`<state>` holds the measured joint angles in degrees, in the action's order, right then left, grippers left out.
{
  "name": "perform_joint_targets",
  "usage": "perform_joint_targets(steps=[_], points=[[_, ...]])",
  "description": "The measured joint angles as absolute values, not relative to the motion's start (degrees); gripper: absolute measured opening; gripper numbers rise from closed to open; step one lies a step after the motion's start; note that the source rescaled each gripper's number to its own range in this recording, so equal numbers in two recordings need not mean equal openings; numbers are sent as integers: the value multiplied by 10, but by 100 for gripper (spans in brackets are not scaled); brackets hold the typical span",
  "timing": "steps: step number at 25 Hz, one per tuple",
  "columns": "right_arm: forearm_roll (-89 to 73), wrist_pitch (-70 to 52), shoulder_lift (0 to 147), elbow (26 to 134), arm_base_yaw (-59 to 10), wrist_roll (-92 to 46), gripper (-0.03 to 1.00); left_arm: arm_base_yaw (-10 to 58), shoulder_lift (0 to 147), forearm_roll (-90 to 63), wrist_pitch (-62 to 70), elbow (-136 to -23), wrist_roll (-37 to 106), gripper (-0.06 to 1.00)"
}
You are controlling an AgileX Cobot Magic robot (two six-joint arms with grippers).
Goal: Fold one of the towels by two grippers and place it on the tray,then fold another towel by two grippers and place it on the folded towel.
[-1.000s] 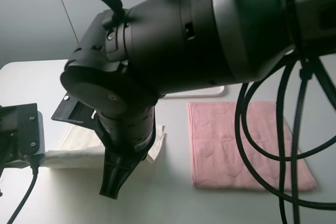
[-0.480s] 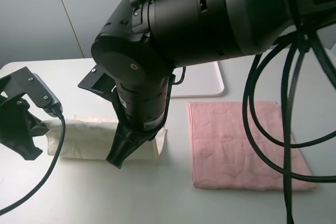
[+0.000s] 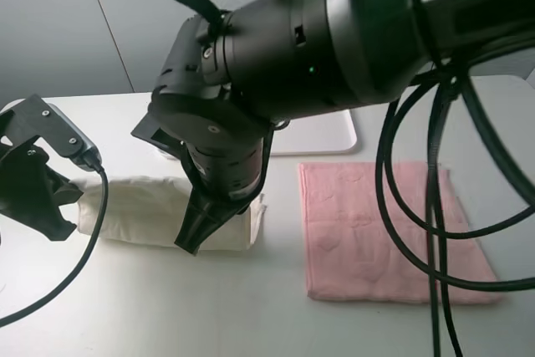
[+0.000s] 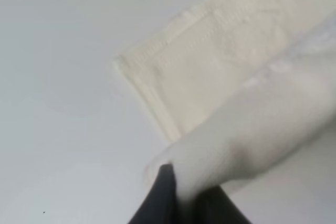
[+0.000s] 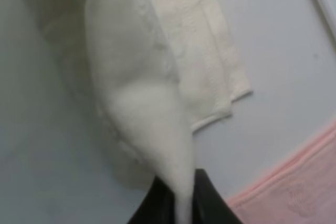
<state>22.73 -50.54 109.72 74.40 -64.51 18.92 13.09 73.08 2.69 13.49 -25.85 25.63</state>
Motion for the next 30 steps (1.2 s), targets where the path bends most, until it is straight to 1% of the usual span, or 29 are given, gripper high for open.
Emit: perform_joint_targets(steps=[8, 13, 16, 17, 19, 20, 22, 23, 24, 25, 26, 27, 28, 29, 30], points=[[248, -476, 1118, 744, -645, 228, 0, 131, 755, 27, 110, -259, 256, 0], [262, -473, 1120, 744, -645, 236, 0, 131, 786, 27, 56, -259, 238, 0], [293, -470, 1132, 744, -645, 273, 0, 131, 813, 28, 37, -259, 234, 1], [308, -468, 1135, 744, -645, 289, 0, 131, 821, 28, 27, -259, 231, 3], [345, -465, 1143, 744, -645, 330, 0, 131, 835, 28, 3, -259, 226, 13], [367, -464, 1145, 744, -645, 354, 0, 131, 842, 27, -10, -259, 225, 22], [398, -455, 1147, 744, -645, 380, 3, 130, 852, 26, -33, -259, 223, 50], [413, -448, 1147, 744, -644, 386, 7, 126, 857, 20, -45, -259, 220, 62], [423, -444, 1147, 744, -644, 391, 14, 120, 861, 10, -56, -259, 217, 75], [427, -441, 1147, 744, -643, 395, 23, 111, 864, -10, -67, -259, 216, 86], [427, -439, 1147, 744, -643, 401, 34, 101, 865, -32, -74, -259, 216, 92], [429, -441, 1147, 744, -642, 409, 44, 89, 867, -52, -79, -259, 216, 97], [432, -443, 1147, 744, -642, 414, 57, 77, 867, -67, -81, -259, 216, 99], [435, -445, 1147, 744, -642, 424, 70, 66, 867, -78, -81, -259, 215, 100], [442, -453, 1147, 744, -642, 435, 80, 60, 867, -90, -81, -259, 214, 100]])
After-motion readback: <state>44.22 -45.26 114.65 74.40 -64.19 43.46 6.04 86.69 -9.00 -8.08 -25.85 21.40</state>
